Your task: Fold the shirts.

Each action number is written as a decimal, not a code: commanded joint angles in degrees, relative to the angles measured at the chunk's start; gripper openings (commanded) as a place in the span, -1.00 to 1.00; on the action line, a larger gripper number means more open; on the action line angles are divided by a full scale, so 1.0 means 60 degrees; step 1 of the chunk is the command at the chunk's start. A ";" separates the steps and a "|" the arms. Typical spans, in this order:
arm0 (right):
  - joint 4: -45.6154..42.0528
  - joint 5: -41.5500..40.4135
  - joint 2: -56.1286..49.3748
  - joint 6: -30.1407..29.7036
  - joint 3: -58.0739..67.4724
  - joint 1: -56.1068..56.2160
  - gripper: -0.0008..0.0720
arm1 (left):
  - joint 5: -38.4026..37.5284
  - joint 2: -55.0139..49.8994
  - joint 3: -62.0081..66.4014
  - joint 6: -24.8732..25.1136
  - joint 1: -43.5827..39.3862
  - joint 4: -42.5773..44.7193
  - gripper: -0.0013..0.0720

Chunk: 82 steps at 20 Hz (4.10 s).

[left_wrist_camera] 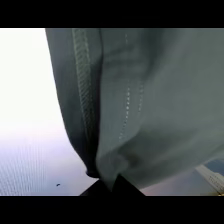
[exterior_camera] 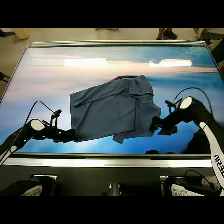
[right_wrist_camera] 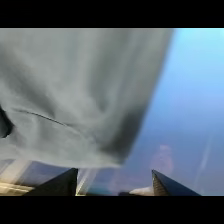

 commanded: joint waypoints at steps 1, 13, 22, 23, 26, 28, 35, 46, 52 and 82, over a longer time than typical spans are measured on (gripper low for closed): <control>0.0233 -0.1089 -0.0018 0.0215 -0.0656 0.0386 0.28 | -0.0055 0.0102 0.0113 0.0029 -0.0022 -0.0062 -0.89; -0.3687 -0.2033 0.4255 0.0244 0.6685 0.0372 -0.93 | -0.0754 0.3016 0.9446 -0.0648 0.0667 0.4124 -0.90; -0.4932 -0.1191 0.6816 0.0528 0.9989 0.0375 -0.93 | -0.1993 0.3792 1.4032 -0.1406 0.1348 0.4812 -0.90; -0.4943 -0.1133 0.6703 0.0528 0.9989 0.0375 -0.93 | -0.2091 0.3705 1.3934 -0.1198 0.1348 0.4809 -0.90; -0.4943 -0.0583 0.6011 0.0528 0.9989 0.0372 -0.92 | -0.2688 0.3217 1.3515 -0.1042 0.1348 0.4805 -0.90; -0.4943 0.0299 0.5136 0.0412 0.9989 0.0372 -0.92 | -0.3340 0.2550 1.3001 -0.0936 0.1348 0.4809 -0.90; -0.4779 0.0845 -0.0535 0.0612 0.9959 0.0375 -0.92 | -0.2852 -0.1537 1.0666 -0.0761 0.1348 0.4805 -0.89; -0.1035 -0.0033 -0.4754 0.2055 1.0076 0.0299 0.01 | -0.3818 -0.5927 1.0830 -0.0831 0.1450 0.2769 0.61; -0.2375 0.4149 -0.3581 0.0922 0.8448 -0.1191 0.18 | -0.5100 -0.3093 0.7399 0.0288 0.1880 0.2951 -0.14; -0.2543 0.2342 -0.0331 0.0565 0.3158 -0.1355 0.17 | -0.1861 -0.1960 0.2590 0.1778 0.2696 0.0554 -0.48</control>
